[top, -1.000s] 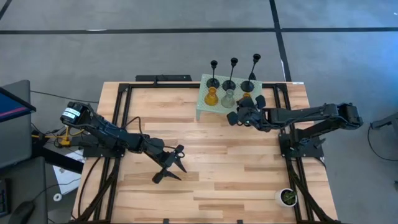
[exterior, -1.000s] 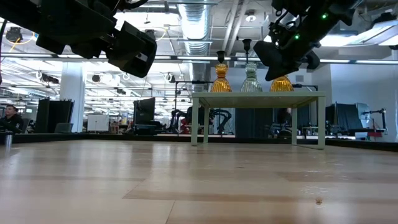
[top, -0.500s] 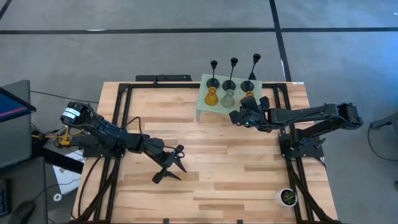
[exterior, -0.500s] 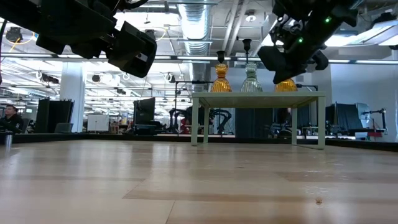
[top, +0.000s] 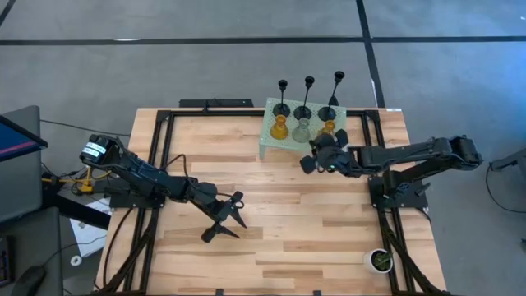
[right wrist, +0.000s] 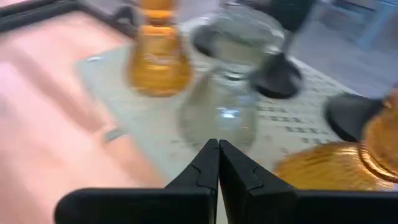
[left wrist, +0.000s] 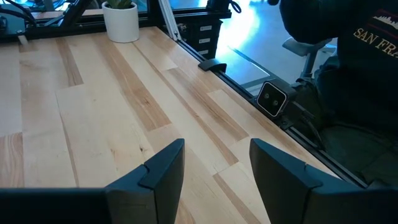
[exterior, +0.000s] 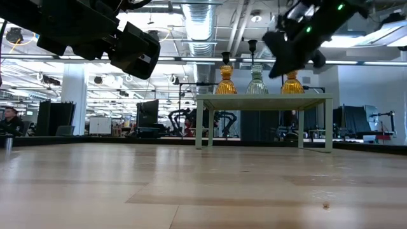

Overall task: Pick & Place candle stick holders
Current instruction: Return to Home Position

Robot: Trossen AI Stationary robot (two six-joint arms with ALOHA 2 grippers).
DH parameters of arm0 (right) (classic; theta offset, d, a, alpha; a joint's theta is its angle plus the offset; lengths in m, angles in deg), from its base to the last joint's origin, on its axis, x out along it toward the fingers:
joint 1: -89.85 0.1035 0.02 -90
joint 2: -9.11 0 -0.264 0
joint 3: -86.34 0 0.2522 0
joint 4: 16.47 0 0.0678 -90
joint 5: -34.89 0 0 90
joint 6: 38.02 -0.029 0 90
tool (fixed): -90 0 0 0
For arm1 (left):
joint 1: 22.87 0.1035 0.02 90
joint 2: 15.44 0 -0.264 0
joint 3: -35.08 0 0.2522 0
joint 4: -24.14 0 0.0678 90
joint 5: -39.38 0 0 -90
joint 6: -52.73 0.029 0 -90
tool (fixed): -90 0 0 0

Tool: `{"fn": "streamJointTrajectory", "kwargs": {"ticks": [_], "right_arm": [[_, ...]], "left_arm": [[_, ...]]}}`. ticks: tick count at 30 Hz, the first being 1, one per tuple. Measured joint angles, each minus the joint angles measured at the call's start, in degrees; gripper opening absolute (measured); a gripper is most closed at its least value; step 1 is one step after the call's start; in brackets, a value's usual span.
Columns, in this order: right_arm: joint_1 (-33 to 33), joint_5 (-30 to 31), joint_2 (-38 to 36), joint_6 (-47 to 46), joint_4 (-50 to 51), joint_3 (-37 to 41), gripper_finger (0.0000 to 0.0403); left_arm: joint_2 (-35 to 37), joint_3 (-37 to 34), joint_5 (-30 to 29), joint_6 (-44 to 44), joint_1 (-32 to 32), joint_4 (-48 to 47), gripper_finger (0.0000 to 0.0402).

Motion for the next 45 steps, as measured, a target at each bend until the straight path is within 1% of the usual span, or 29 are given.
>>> {"fn": "streamJointTrajectory", "kwargs": {"ticks": [3,8,11,14,18,22,28,33,35,37,38,41,43,45], "right_arm": [[2.69,-3.30,-2.82,5.43,-4.22,-0.02,0.0000],[9.23,-8.53,-10.25,16.62,-5.19,-0.02,0.0000],[13.81,-10.40,-15.05,22.13,-5.22,-0.02,0.0000],[18.47,-14.01,-18.63,26.92,-5.30,-0.02,0.0000],[23.96,-14.08,-20.77,29.64,-6.22,-0.02,0.0000],[27.40,-13.33,-21.54,31.42,-6.90,-0.02,0.0000],[29.57,-13.20,-21.44,31.76,-6.97,-0.02,0.0000],[29.83,-13.39,-21.42,31.76,-6.75,-0.02,0.0000],[29.83,-13.42,-21.50,32.02,-6.15,0.01,0.0000],[29.81,-13.73,-21.52,32.38,-5.31,0.01,0.0000],[29.81,-14.03,-21.51,32.37,-4.92,0.01,0.0000],[29.81,-16.42,-21.51,32.37,-3.83,0.01,0.0000],[29.81,-16.61,-21.51,32.36,-3.38,0.01,0.0000],[29.83,-16.60,-21.51,32.36,-3.36,0.01,0.0000]], "left_arm": [[0.00,0.02,-0.02,0.00,0.02,-0.02,0.0182],[0.00,0.02,-0.20,0.01,0.02,-0.27,0.0182],[0.00,0.02,-0.20,0.00,0.02,-0.24,0.0182],[0.00,0.02,-0.20,0.02,0.02,-0.24,0.0182],[0.00,0.02,-0.20,-0.25,0.00,-0.21,0.0182],[0.00,0.02,-0.20,-3.14,0.00,-0.18,0.0182],[0.00,0.02,-0.20,-3.39,0.00,-0.15,0.0182],[0.00,0.02,-0.20,-3.32,0.00,0.24,0.0182],[0.00,0.02,-0.19,-1.24,0.10,0.99,0.0182],[0.05,0.02,-0.23,2.35,0.77,0.94,0.0182],[0.28,0.02,-0.35,2.79,1.23,0.87,0.0182],[1.87,0.02,0.27,-0.27,4.62,0.56,0.0182],[3.24,-0.59,4.12,-2.30,8.11,0.17,0.0182],[4.28,-1.75,10.99,-2.68,11.96,0.33,0.0182]]}}
